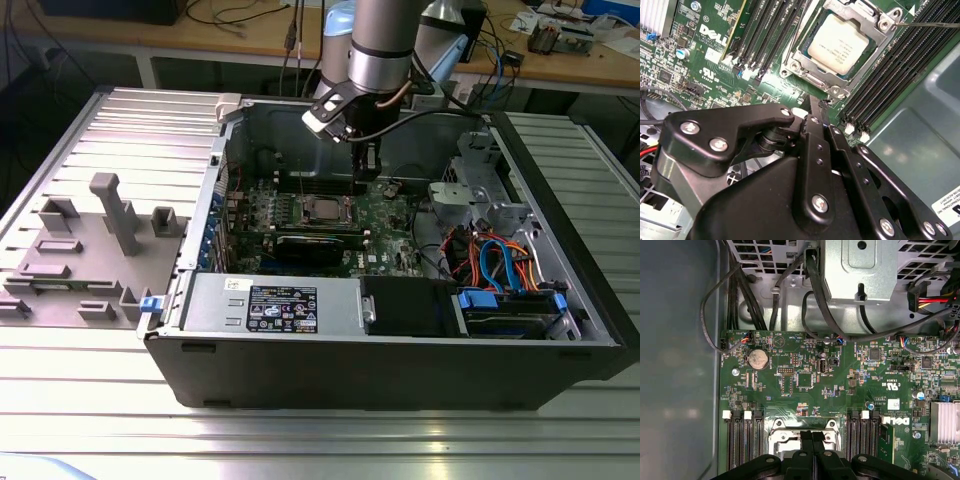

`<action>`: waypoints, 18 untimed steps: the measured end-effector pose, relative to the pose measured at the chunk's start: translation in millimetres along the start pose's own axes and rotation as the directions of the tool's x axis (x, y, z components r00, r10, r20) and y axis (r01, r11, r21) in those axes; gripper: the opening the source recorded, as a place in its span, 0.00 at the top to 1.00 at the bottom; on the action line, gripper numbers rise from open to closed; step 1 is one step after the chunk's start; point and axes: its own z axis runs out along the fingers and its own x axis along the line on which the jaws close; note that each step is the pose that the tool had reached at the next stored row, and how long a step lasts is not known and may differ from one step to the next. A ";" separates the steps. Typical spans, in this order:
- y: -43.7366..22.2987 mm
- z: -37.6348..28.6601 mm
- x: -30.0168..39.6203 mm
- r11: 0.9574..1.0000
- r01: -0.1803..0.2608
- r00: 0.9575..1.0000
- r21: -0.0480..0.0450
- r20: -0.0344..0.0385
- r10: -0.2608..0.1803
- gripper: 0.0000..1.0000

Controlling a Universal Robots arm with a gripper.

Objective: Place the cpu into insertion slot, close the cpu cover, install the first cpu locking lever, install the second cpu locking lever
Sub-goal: 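Close the cpu cover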

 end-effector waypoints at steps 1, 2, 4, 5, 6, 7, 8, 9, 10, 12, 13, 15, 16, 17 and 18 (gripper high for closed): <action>0.0 0.0 0.0 1.000 0.000 1.000 0.000 0.000 0.000 0.89; 0.0 0.0 0.0 1.000 0.000 1.000 0.000 0.000 0.000 0.89; -1.3 0.6 0.1 1.000 0.000 1.000 0.000 0.000 0.000 0.89; -2.0 1.0 0.1 1.000 0.000 1.000 0.000 0.000 0.000 0.89; -2.7 1.3 0.2 1.000 0.000 1.000 0.000 0.000 0.000 0.89; -3.5 1.7 0.2 1.000 0.000 1.000 0.000 0.000 0.000 0.89; -3.8 2.0 0.1 1.000 0.000 1.000 0.000 0.000 0.000 0.89; -3.8 2.0 0.1 1.000 0.000 1.000 0.000 0.000 0.000 0.89; -3.8 2.1 0.2 1.000 0.000 1.000 0.000 0.000 0.000 0.89; -3.8 3.6 0.2 1.000 0.000 1.000 0.000 -0.001 0.000 0.89; -3.8 3.6 0.3 1.000 0.000 1.000 0.000 -0.001 0.000 0.89; -4.2 3.9 0.3 1.000 0.000 1.000 0.000 -0.001 0.000 0.89; -4.4 4.0 0.3 1.000 0.000 1.000 0.000 -0.001 0.000 0.89; -4.6 4.1 0.3 1.000 0.000 1.000 0.000 -0.001 0.000 0.89; -4.9 4.2 0.3 1.000 0.000 1.000 0.000 -0.001 0.000 0.89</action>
